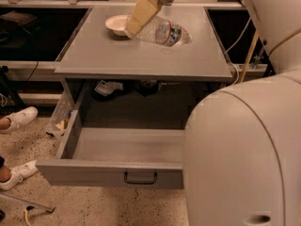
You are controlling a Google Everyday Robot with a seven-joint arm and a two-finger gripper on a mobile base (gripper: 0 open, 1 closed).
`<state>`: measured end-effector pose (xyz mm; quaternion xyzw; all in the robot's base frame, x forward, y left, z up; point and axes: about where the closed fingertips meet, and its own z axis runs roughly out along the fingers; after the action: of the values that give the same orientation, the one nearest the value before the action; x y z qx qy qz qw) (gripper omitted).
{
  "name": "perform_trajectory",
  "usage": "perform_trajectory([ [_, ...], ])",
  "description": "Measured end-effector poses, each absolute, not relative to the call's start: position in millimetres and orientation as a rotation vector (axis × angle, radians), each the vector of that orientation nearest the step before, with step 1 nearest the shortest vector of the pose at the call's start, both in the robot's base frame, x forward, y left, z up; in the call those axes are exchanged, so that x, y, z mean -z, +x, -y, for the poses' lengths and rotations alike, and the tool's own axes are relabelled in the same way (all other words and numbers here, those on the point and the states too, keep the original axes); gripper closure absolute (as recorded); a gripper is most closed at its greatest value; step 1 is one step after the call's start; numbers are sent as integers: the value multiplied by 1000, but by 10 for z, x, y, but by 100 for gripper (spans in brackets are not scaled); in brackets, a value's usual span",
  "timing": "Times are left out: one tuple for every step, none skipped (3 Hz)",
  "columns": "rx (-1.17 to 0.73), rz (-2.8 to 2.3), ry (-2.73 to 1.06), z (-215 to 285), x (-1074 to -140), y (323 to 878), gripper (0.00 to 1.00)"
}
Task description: Place water bottle into top drawer
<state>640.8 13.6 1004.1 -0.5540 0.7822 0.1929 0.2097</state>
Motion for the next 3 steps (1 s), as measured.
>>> perform_trajectory([
  [-564, -2182, -1529, -227, -9995, 6362, 100],
  [-599, -2136, -1460, -487, -10200, 6100, 100],
  [-636, -2037, -1485, -835, -10440, 5664, 100],
])
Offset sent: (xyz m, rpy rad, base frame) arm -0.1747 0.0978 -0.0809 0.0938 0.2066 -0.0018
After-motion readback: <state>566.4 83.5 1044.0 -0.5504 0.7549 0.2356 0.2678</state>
